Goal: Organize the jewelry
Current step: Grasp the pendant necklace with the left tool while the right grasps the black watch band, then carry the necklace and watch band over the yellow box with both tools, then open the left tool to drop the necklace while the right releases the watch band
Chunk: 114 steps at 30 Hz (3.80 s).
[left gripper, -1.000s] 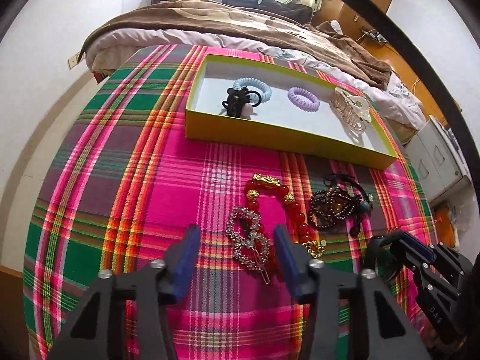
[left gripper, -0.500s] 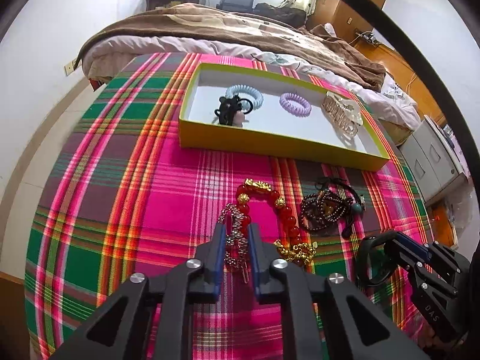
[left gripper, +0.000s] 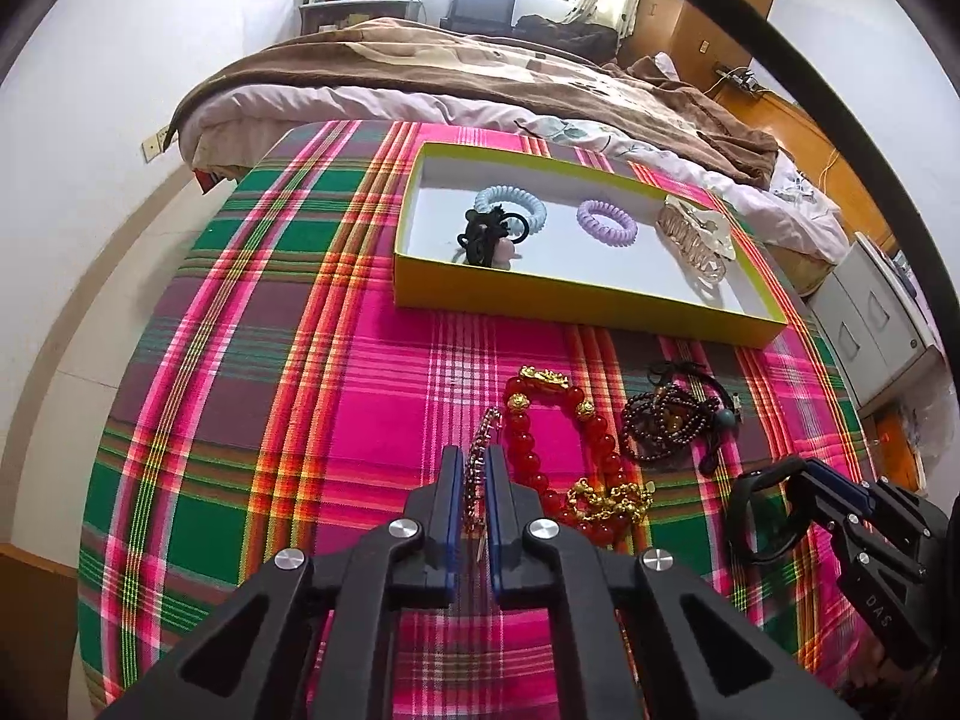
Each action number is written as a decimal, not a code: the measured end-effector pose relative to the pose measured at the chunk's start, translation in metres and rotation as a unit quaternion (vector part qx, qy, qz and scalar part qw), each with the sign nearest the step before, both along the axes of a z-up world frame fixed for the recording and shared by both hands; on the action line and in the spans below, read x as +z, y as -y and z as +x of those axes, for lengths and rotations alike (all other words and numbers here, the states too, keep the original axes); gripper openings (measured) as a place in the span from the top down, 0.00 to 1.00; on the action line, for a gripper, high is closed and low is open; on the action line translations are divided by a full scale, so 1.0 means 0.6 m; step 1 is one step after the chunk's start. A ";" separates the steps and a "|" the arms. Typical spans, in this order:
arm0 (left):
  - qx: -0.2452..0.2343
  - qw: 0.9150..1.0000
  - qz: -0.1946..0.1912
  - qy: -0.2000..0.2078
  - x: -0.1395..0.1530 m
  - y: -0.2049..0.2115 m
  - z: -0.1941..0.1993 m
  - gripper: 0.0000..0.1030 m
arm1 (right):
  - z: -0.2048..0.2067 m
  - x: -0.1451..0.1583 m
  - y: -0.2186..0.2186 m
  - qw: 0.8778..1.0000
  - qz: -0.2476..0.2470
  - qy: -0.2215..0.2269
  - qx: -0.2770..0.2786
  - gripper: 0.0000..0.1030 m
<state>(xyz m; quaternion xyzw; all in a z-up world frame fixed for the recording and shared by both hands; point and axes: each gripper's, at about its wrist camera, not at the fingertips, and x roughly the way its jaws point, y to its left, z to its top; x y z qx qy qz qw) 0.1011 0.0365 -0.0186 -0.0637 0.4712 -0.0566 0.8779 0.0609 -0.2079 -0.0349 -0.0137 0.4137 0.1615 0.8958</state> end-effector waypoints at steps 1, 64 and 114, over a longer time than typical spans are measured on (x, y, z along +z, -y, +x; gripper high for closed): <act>0.001 1.000 -0.001 0.001 0.001 -0.001 -0.001 0.94 | 0.000 0.001 0.000 1.000 0.000 0.001 0.000 0.84; -0.008 0.998 0.009 0.054 0.080 -0.011 0.062 0.93 | 0.094 0.076 0.008 0.999 0.020 0.031 -0.038 0.86; -0.025 0.999 0.032 0.018 0.010 0.032 0.297 0.60 | 0.287 -0.005 -0.054 0.998 -0.034 -0.029 -0.051 0.80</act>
